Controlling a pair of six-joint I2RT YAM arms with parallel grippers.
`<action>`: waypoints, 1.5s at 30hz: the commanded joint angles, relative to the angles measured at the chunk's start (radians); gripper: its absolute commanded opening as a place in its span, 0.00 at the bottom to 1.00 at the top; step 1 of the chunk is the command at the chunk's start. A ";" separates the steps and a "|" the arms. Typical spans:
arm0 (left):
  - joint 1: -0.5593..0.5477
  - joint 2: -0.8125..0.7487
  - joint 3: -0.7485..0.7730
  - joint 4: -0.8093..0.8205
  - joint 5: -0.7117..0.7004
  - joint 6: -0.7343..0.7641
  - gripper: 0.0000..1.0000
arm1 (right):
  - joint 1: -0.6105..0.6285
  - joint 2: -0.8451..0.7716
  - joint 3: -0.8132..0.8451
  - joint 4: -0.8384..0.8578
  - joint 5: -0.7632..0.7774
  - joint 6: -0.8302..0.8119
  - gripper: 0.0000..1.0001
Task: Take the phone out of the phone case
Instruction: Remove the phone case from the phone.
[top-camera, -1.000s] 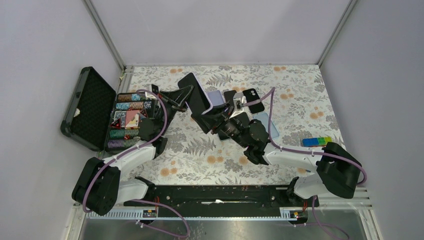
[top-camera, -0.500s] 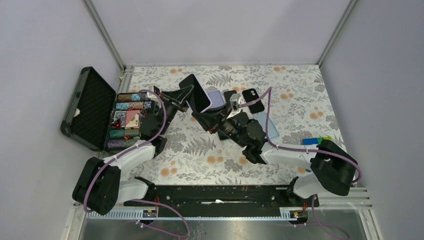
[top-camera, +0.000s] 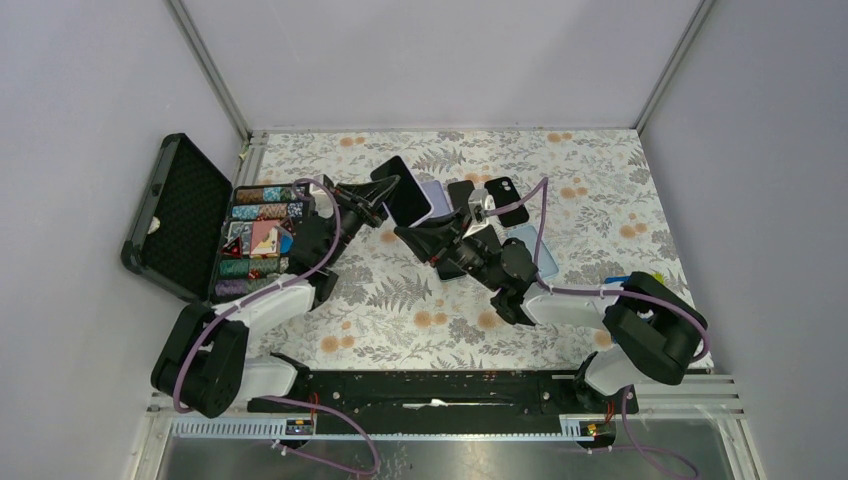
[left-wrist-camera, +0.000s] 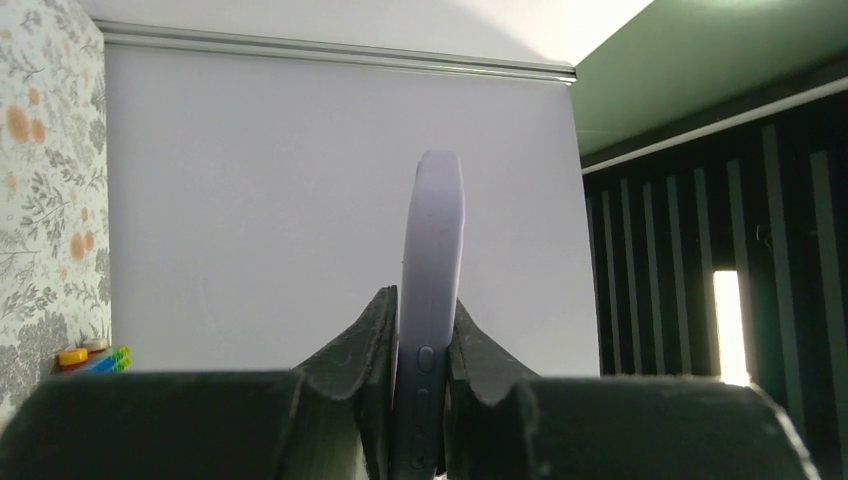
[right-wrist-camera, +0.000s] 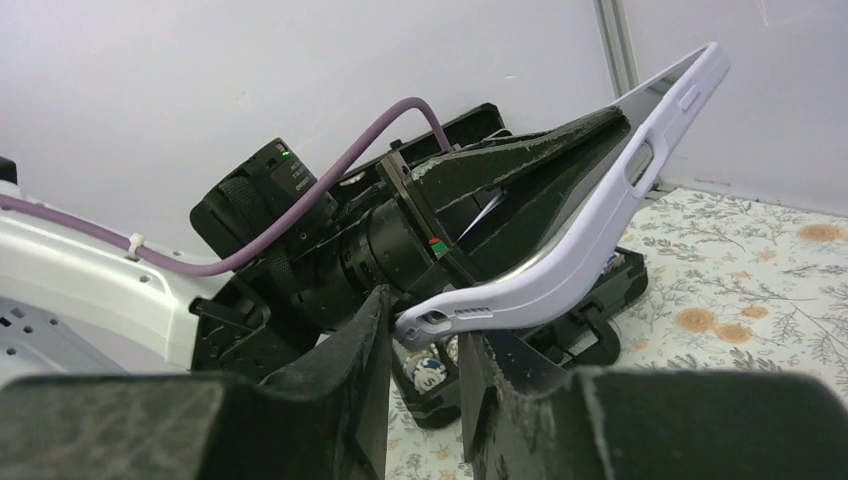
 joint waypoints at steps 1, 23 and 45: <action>-0.012 -0.013 0.110 0.180 0.135 -0.204 0.00 | -0.088 0.067 -0.050 -0.099 -0.008 -0.125 0.22; -0.005 -0.045 0.116 0.027 0.100 -0.100 0.00 | -0.104 0.060 -0.036 -0.268 0.125 -0.152 0.28; 0.077 0.006 0.021 0.109 0.112 -0.115 0.00 | -0.237 -0.032 -0.028 -0.020 -0.334 0.341 0.90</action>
